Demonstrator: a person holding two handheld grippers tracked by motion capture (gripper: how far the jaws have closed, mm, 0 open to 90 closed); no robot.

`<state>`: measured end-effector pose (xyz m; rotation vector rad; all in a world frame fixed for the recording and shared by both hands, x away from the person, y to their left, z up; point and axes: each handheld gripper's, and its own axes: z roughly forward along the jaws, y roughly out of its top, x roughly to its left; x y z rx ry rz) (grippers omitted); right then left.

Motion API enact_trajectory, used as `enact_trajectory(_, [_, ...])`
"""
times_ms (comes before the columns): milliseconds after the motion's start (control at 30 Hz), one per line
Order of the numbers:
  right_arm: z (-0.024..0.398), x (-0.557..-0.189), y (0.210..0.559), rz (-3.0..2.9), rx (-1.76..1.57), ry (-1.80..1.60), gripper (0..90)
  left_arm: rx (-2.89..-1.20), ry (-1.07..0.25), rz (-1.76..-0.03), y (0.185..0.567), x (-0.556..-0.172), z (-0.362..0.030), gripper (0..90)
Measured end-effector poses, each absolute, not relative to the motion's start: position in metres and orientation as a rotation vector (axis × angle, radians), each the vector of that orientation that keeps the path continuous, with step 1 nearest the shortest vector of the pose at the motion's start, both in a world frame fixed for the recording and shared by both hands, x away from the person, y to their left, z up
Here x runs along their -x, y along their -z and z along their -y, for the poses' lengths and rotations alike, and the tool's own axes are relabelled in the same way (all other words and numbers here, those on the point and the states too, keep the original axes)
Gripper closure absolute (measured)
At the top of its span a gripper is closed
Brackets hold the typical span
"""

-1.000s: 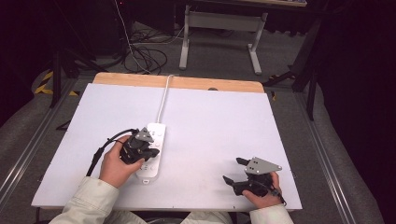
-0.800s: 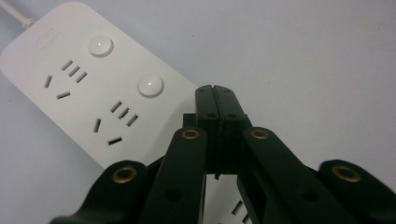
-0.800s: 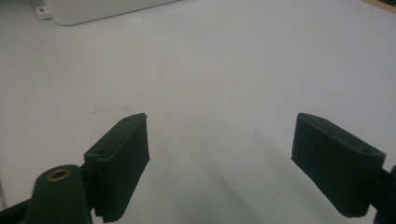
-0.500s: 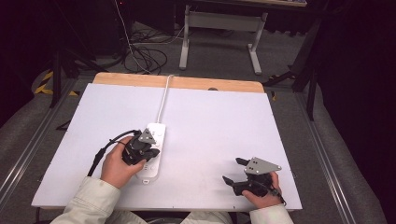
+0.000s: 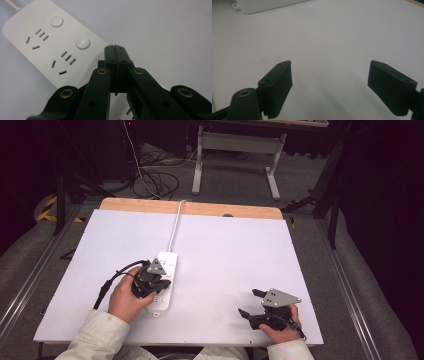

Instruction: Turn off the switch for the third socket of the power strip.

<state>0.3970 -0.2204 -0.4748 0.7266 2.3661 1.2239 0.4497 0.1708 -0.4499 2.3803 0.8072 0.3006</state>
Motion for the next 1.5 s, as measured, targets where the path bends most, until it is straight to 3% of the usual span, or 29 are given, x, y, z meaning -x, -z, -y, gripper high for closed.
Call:
enact_trajectory(467, [0.219, -0.396, 0.475, -2.365, -0.725, -1.218, 20.1, -2.381, -0.362, -0.815, 0.451, -0.444, -0.165, 90.0])
enact_trajectory(1500, [0.221, -0.396, 0.475, -2.362, -0.728, -1.220, 20.4, -2.319, -0.287, -0.826, 0.438, -0.441, -0.177, 90.0])
